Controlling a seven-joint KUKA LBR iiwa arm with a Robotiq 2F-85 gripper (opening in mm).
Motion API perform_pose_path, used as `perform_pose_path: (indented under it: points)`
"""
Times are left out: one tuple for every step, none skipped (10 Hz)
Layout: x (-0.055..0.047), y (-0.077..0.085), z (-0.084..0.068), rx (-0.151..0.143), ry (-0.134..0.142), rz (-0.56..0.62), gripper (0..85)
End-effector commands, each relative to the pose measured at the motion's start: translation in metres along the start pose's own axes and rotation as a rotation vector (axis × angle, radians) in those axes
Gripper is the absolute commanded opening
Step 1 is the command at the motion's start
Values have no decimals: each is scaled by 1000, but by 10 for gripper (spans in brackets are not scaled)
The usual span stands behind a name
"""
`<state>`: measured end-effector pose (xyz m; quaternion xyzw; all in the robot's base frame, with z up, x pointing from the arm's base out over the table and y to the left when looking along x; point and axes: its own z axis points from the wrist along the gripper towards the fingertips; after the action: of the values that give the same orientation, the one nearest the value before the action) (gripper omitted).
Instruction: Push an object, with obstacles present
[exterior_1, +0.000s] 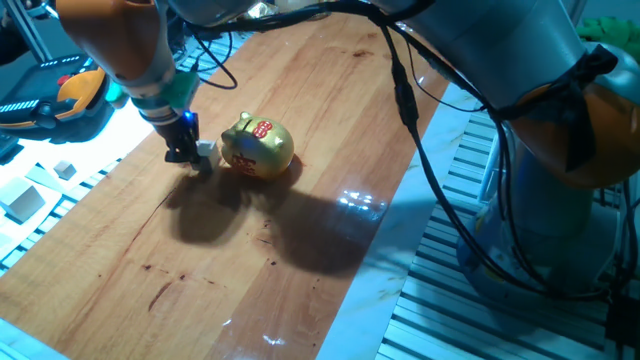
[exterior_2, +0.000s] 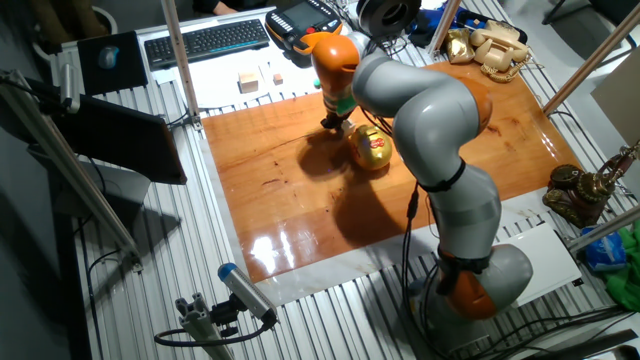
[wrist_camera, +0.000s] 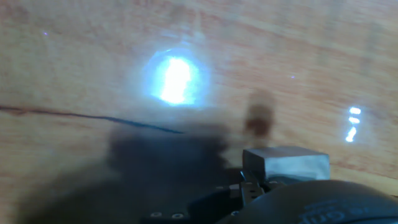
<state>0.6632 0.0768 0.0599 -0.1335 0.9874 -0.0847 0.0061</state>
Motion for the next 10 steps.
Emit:
perform_pose_path:
  points:
    - [0, -3, -1, 1, 4, 5, 0]
    - [1, -5, -1, 6, 5, 11, 0]
    - [1, -8, 1, -1, 1, 22, 0]
    - [2, -10, 4, -18, -1, 41, 0]
    - [2, -14, 6, -23, -2, 48, 0]
    - [4, -20, 9, -42, -7, 68, 0]
    - [4, -25, 12, -42, -8, 77, 0]
    - [4, -30, 14, -44, -11, 82, 0]
    - [3, -36, 14, -40, -11, 80, 0]
    - [1, -44, 12, -28, -8, 72, 0]
